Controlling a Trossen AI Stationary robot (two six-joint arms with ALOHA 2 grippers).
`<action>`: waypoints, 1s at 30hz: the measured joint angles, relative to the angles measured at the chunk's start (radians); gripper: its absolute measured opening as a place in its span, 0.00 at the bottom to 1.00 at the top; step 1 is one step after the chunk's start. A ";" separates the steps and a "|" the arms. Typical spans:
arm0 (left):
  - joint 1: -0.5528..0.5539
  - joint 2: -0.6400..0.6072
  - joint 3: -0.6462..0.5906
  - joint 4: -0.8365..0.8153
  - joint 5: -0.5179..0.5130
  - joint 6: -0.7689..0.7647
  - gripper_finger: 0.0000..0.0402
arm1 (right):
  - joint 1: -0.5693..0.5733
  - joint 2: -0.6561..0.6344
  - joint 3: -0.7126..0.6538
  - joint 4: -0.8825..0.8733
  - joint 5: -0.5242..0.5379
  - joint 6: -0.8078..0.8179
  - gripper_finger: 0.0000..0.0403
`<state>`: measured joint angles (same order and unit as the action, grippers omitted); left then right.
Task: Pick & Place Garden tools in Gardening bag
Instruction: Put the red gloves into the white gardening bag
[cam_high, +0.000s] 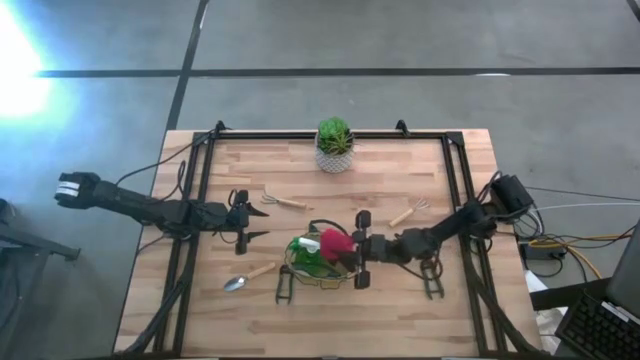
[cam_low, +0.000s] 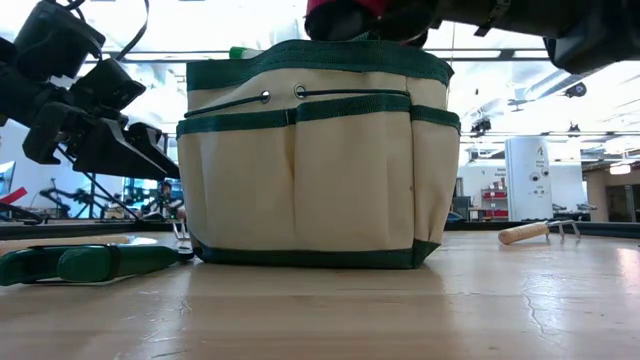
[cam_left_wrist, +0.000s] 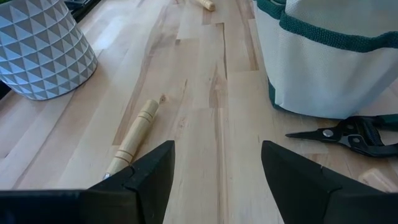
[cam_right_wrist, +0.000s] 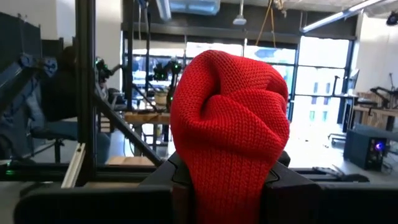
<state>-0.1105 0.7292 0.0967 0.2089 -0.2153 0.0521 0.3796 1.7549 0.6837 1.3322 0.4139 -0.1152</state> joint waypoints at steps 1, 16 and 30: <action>0.000 0.000 0.000 0.000 0.000 0.000 0.60 | -0.004 0.009 0.004 0.000 -0.003 0.008 0.13; 0.000 0.000 0.000 -0.001 0.000 0.000 0.60 | -0.031 0.051 0.012 -0.044 -0.033 0.078 0.13; 0.000 0.000 0.000 -0.001 0.000 0.000 0.60 | -0.049 0.033 0.012 -0.132 -0.051 0.115 0.13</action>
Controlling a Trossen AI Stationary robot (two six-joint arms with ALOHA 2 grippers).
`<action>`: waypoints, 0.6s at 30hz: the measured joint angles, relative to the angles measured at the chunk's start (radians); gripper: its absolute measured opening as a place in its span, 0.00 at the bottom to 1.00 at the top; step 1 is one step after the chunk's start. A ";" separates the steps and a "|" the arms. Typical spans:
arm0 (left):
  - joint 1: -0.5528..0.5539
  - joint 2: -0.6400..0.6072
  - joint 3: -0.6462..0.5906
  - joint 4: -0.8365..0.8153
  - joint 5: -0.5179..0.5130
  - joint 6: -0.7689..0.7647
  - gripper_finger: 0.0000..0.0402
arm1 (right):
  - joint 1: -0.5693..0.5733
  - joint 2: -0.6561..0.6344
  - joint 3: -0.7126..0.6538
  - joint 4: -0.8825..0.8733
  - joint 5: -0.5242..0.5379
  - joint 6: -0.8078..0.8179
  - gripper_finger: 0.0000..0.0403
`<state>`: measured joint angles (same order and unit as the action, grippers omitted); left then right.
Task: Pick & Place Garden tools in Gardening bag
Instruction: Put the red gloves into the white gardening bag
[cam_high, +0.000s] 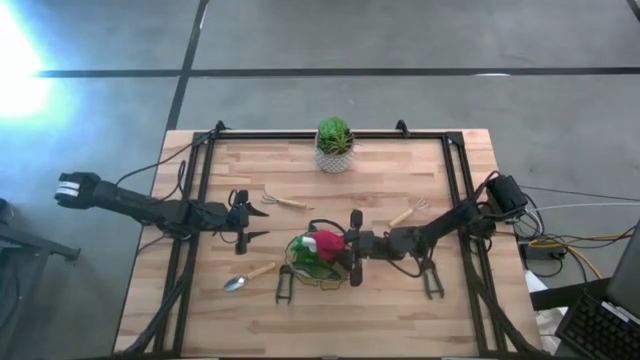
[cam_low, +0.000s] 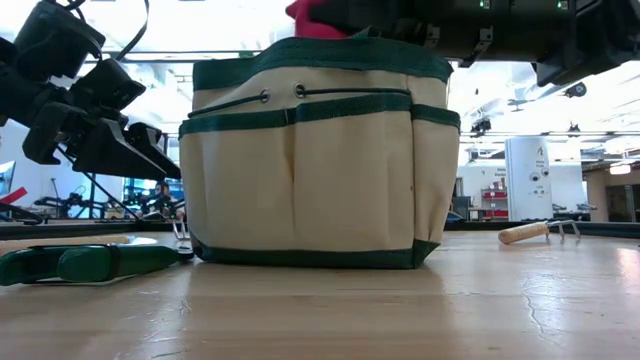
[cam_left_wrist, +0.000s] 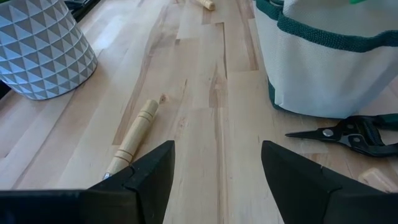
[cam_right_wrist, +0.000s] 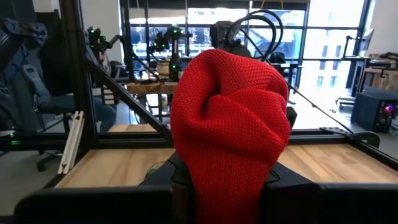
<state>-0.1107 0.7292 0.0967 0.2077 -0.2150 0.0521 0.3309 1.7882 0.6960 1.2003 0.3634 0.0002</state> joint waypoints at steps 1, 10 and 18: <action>0.000 0.000 0.000 0.000 0.000 0.000 0.60 | 0.000 0.000 0.000 0.000 -0.001 -0.001 0.13; 0.000 0.000 0.000 0.000 0.000 0.000 0.60 | 0.000 -0.003 0.000 -0.037 -0.004 0.011 0.13; 0.000 0.000 0.000 0.000 0.000 0.000 0.60 | -0.021 -0.114 0.000 -0.084 -0.085 0.057 0.13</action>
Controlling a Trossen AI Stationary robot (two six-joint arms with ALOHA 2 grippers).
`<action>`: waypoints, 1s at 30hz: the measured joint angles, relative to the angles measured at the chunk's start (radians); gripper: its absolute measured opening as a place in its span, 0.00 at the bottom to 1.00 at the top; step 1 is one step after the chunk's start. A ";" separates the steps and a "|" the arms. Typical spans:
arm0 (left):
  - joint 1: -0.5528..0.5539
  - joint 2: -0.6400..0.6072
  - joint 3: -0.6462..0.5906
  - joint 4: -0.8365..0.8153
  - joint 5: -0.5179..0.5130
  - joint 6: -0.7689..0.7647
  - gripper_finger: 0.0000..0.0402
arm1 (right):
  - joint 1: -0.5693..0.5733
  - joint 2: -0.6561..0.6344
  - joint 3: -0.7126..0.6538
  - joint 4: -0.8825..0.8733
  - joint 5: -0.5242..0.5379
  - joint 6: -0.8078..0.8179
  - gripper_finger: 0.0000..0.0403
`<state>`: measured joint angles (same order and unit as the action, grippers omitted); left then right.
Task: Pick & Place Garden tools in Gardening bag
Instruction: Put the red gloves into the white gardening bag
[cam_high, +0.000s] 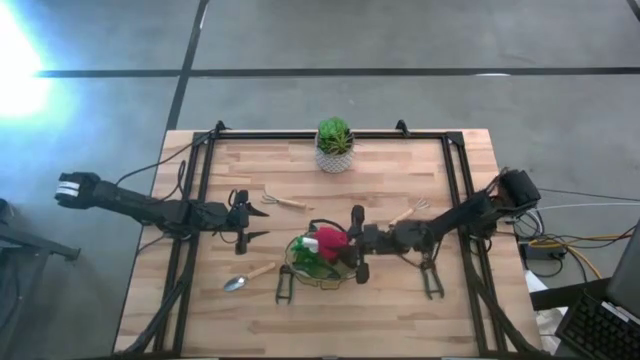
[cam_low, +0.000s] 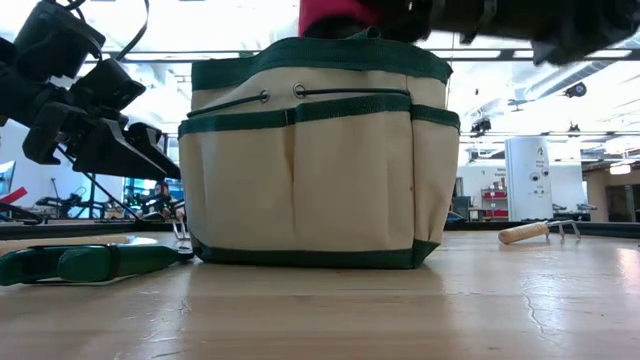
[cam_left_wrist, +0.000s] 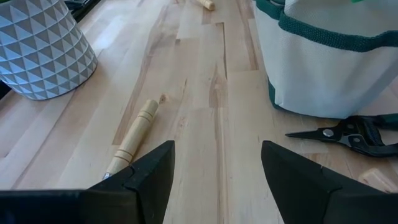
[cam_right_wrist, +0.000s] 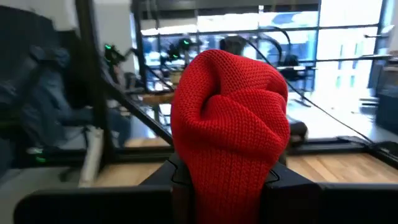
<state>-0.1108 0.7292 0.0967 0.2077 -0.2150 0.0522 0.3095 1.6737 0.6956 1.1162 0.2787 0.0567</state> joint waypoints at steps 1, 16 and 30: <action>0.000 0.000 0.000 0.000 0.000 0.000 0.60 | -0.006 -0.030 0.000 -0.046 -0.024 0.015 0.13; 0.000 0.000 0.000 -0.007 0.000 0.000 0.60 | 0.020 0.040 0.014 -0.039 0.038 0.025 0.13; 0.000 0.001 -0.002 -0.007 0.000 0.000 0.60 | 0.021 0.082 0.015 -0.065 0.089 -0.007 0.13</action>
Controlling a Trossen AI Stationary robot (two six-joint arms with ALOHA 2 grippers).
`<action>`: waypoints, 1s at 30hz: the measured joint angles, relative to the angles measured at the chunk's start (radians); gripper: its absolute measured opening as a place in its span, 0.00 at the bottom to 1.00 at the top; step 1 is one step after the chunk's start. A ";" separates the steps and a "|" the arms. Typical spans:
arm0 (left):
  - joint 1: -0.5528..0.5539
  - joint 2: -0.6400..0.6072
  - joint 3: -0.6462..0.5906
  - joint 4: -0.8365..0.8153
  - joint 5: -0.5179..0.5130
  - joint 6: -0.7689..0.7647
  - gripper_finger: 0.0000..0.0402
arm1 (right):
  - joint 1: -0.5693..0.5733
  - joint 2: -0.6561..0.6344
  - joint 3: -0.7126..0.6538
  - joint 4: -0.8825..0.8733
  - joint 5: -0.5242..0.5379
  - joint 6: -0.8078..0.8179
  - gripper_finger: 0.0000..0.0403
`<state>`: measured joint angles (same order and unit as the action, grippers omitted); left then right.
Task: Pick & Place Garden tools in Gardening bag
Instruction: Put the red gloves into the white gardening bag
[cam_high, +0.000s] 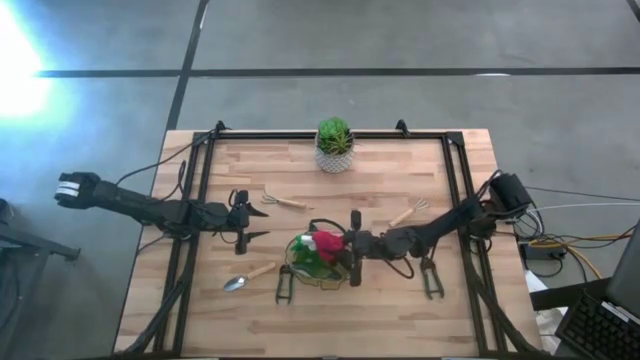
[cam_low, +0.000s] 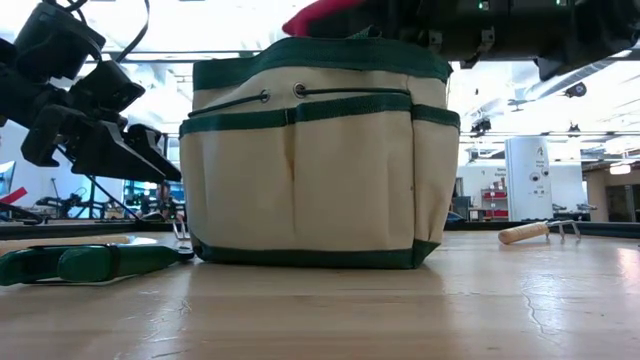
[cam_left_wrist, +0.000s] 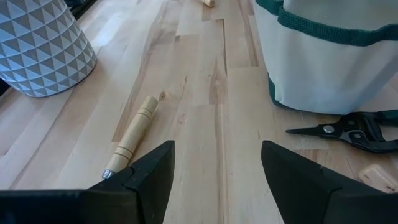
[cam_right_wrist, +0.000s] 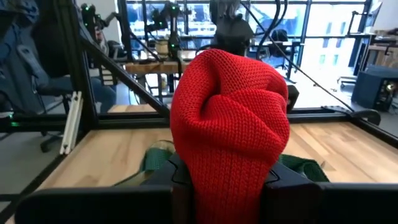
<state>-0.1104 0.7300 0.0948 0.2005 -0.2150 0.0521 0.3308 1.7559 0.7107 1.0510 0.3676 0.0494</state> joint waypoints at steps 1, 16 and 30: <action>0.000 0.000 0.000 0.000 0.000 0.000 0.60 | 0.002 0.003 0.000 0.000 0.002 0.000 0.13; 0.000 0.000 0.000 0.000 0.000 0.000 0.60 | 0.031 0.007 0.000 -0.085 0.002 0.041 0.13; 0.000 0.000 0.000 0.000 0.000 0.000 0.60 | 0.024 0.009 0.001 -0.177 -0.002 0.083 0.13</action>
<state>-0.1106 0.7303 0.0948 0.2005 -0.2150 0.0521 0.3550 1.7645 0.7113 0.8735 0.3659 0.1322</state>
